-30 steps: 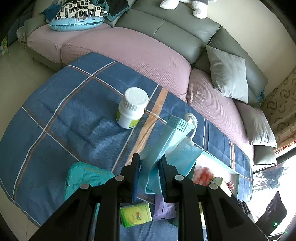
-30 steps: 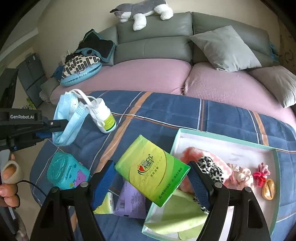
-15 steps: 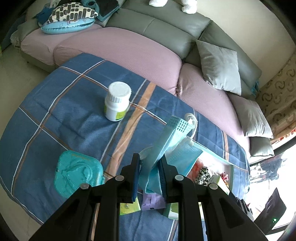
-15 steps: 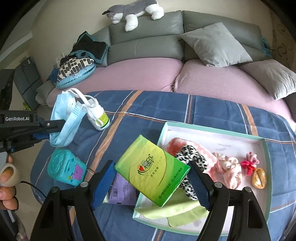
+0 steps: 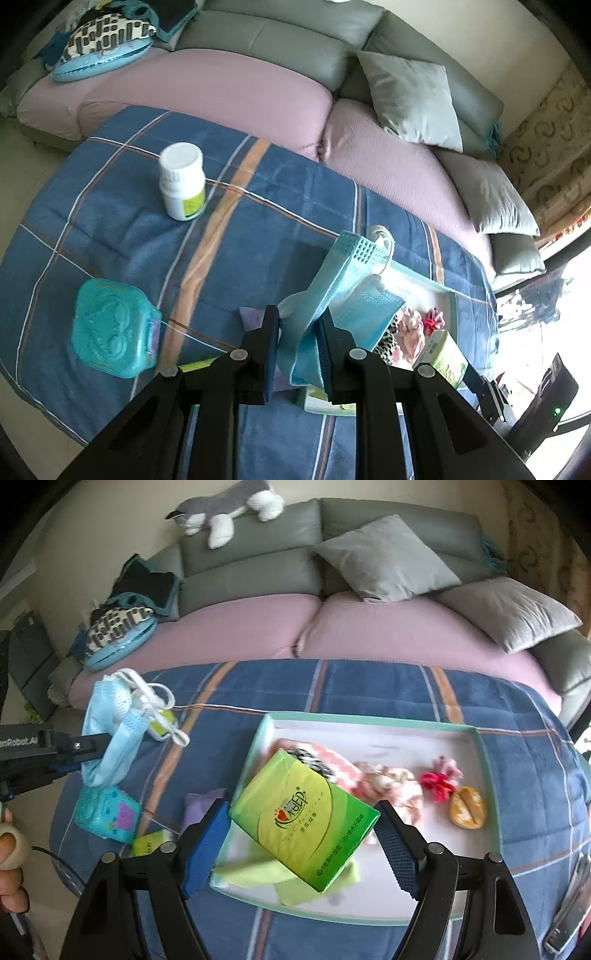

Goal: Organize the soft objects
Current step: 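Carry the mask with the left gripper while the right carries the tissue pack to the tray, then open the right gripper to drop the tissue pack in the tray while the left lowers the mask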

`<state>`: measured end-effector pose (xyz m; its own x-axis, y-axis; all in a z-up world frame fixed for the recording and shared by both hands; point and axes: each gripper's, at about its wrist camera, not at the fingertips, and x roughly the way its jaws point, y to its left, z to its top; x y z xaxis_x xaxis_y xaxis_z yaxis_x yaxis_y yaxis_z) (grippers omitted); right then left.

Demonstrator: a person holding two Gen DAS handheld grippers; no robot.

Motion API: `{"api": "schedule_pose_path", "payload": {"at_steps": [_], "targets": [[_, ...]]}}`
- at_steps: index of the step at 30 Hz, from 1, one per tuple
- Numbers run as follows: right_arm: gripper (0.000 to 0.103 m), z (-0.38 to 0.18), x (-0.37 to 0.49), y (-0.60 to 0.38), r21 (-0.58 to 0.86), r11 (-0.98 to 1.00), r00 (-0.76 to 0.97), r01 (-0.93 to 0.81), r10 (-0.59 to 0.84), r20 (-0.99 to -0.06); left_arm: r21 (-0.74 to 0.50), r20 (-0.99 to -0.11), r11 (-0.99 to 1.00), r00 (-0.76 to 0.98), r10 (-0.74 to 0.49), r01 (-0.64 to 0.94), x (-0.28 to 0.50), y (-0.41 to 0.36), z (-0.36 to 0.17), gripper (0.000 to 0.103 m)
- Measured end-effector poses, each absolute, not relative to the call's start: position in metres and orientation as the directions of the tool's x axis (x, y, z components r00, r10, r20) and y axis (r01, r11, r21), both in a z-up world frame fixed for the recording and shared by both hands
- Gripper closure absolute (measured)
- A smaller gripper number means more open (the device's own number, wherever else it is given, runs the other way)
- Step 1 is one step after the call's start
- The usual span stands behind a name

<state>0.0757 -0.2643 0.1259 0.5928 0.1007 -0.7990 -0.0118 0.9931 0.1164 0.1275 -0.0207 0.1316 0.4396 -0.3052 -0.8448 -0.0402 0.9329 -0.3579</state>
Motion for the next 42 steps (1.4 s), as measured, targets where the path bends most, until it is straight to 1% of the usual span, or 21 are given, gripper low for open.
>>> {"api": "schedule_pose_path", "payload": {"at_steps": [14,18,28,42], "targets": [[0.022,0.104,0.063,-0.345,0.098,0.981,0.556,0.168,-0.012,-0.831,-0.292,-0.885,0.955,0.363,-0.290,0.051,0.126,-0.085,0.113,0.082],[0.022,0.094,0.061,-0.357,0.084,0.977,0.536,0.195,-0.034,-0.843,-0.278,-0.898,0.957,0.331,-0.289,0.082,0.126,-0.103,0.103,0.082],[0.022,0.074,0.065,-0.357,0.081,0.978,0.501,0.192,-0.026,-0.865,-0.231,-0.933,0.967,0.256,-0.253,0.111,0.125,-0.124,0.071,0.082],[0.022,0.037,0.074,-0.348,0.052,0.982,0.414,0.180,-0.027,-0.910,-0.196,-0.967,0.977,0.150,-0.208,0.086,0.126,-0.123,0.020,0.082]]}}
